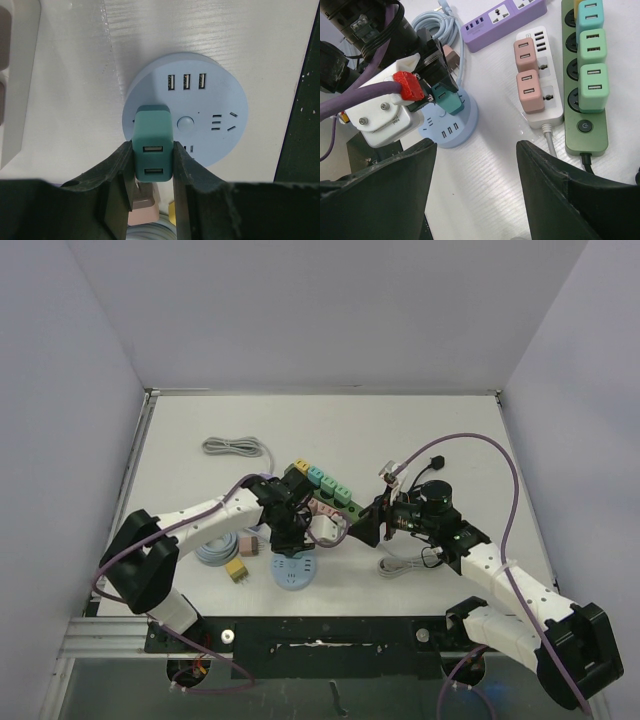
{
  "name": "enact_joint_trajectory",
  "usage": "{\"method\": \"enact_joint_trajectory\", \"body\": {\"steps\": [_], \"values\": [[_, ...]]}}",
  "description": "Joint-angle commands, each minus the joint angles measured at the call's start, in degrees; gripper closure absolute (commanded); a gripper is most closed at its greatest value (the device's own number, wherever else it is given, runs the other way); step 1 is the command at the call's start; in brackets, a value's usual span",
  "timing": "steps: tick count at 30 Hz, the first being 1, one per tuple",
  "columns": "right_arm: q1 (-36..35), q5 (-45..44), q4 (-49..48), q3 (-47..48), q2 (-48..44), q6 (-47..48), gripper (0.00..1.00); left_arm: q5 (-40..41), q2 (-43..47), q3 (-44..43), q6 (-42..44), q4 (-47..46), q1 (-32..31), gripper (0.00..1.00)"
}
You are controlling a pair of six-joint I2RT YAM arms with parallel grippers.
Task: Insert the plug
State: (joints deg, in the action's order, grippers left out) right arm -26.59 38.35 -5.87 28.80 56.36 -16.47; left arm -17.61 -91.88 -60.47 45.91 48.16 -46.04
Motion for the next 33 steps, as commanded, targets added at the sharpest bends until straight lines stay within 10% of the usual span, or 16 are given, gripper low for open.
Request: {"method": "enact_joint_trajectory", "body": {"steps": [1,9,11,15,22,27,33], "values": [[0.48,-1.63,-0.78,1.08,-1.28,1.24,0.34,7.06,-11.67,4.74,2.23,-0.68,-0.54,1.0],[0.55,-1.76,-0.14,1.08,-2.75,1.09,0.34,5.49,-6.84,0.81,1.08,2.35,-0.54,0.97],[0.58,-1.87,-0.16,1.09,-2.93,1.09,0.34,5.4,-3.51,-0.46,0.38,2.5,-0.54,0.82],[0.64,-1.18,-0.23,1.17,-3.67,1.31,0.35,4.07,4.12,-3.35,1.69,3.41,-0.1,0.21],[0.7,-1.96,0.74,1.59,-4.63,1.28,0.35,9.49,20.02,0.43,-3.82,-9.51,1.3,0.2],[0.64,-4.99,1.56,1.85,-4.49,0.14,0.35,30.24,30.34,6.19,-30.73,-28.44,0.97,0.2],[0.55,-3.75,5.51,7.91,0.76,-4.18,0.34,40.12,35.6,6.87,-62.53,-27.0,0.87,0.2]]}}
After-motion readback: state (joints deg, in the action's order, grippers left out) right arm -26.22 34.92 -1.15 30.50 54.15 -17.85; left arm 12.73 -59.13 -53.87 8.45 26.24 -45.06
